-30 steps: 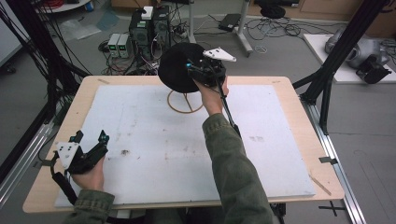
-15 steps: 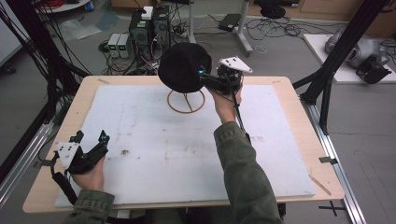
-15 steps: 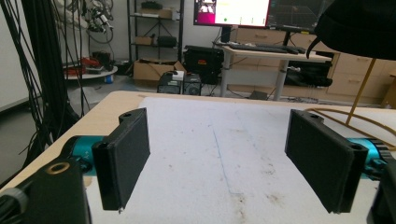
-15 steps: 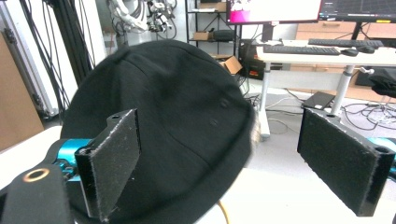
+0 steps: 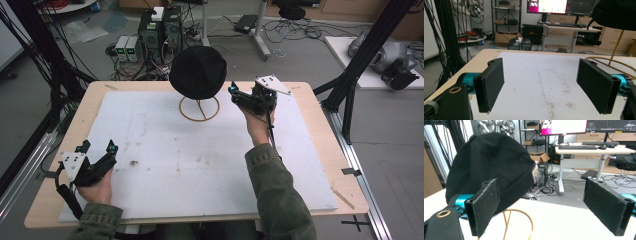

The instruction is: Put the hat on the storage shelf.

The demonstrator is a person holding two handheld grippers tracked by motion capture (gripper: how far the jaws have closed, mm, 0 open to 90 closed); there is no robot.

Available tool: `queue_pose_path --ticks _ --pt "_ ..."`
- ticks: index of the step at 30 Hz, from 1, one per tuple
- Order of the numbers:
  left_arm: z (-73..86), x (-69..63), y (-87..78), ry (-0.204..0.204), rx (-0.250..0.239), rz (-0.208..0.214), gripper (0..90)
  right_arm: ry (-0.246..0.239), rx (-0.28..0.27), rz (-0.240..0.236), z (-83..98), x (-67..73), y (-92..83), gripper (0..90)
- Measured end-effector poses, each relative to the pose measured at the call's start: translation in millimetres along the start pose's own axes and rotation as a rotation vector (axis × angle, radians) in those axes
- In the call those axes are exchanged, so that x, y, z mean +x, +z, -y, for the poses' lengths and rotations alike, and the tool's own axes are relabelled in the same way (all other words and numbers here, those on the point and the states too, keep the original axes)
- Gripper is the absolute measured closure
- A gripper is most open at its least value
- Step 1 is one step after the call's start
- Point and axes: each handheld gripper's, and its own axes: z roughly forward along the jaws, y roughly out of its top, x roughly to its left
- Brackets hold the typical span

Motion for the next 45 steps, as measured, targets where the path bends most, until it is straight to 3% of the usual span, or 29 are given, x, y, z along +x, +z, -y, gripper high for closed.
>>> queue_pose_path --ticks 20,25,28,33,34,35,45 --pt "0.4 -2.5 0.2 0.003 0.006 0.008 22.3 -0.014 -0.012 0.077 33.3 -35.4 -50.1 13.8" --pt "0.5 -2.5 0.1 0.001 0.007 0.007 22.3 0.011 0.034 0.065 33.4 -39.8 -56.1 12.3" --pt "0.3 -2.6 -0.5 0.001 0.007 0.007 22.3 0.010 0.002 0.080 29.0 -39.2 -66.5 12.2" --pt "0.0 -2.8 -0.7 0.002 0.004 0.008 22.3 -0.008 -0.002 0.089 26.7 -39.0 -74.9 12.3" --pt "0.1 -2.8 -0.6 0.000 0.004 0.009 22.3 -0.027 -0.036 0.101 29.7 -39.5 -79.8 12.3" --pt "0.1 -2.9 -0.6 -0.001 0.006 0.008 22.3 -0.027 -0.036 0.101 29.7 -39.5 -79.8 12.3" --pt "0.8 -3.2 0.4 0.000 0.007 0.005 22.3 -0.011 -0.011 0.134 67.3 -53.8 -97.2 12.3"
